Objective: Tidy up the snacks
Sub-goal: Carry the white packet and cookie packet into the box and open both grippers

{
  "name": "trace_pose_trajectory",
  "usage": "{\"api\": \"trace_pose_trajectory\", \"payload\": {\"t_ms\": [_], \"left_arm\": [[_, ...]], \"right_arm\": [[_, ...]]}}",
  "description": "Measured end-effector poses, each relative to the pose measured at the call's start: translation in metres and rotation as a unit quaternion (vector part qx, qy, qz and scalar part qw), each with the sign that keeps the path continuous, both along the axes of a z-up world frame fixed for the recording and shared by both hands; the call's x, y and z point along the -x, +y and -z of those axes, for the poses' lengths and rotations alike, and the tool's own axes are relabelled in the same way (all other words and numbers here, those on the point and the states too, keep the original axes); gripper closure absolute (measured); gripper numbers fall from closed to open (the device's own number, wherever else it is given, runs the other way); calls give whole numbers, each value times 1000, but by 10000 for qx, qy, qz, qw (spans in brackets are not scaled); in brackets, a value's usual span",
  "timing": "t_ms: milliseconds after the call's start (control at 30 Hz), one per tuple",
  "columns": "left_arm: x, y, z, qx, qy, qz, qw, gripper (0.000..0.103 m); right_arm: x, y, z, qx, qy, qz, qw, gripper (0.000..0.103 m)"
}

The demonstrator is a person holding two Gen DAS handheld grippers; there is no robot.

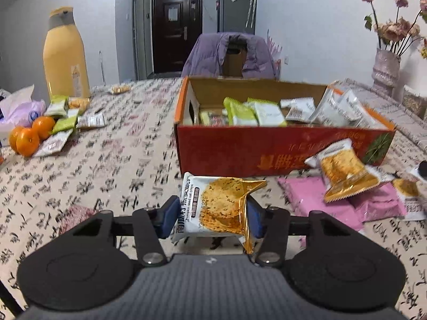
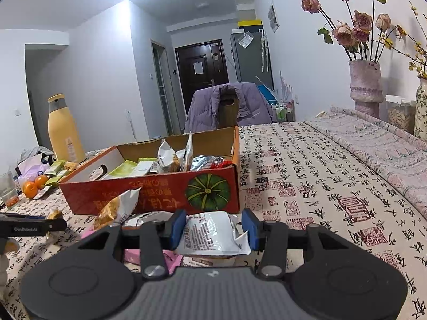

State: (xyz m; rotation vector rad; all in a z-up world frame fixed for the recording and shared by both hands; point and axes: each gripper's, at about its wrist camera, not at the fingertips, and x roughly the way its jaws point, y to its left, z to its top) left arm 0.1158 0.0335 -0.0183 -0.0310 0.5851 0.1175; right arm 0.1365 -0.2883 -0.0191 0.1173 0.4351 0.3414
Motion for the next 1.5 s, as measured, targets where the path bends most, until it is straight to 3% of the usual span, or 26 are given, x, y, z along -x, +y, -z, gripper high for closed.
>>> {"api": "trace_pose_trajectory", "payload": {"t_ms": [433, 867, 1133, 1500], "left_arm": [[-17, -17, -40, 14, -712, 130, 9974, 50], [-69, -29, -62, -23, -1068, 131, 9942, 50], [-105, -19, -60, -64, -1009, -103, 9948, 50], [-129, -13, -24, -94, -864, -131, 9961, 50]], "right_arm": [[-20, 19, -23, -19, -424, -124, 9990, 58], [-86, 56, -53, 181, -860, -157, 9960, 58], [-132, 74, -59, 285, -796, -65, 9964, 58], [-156, 85, -29, 305, -731, 69, 9968, 57]]}}
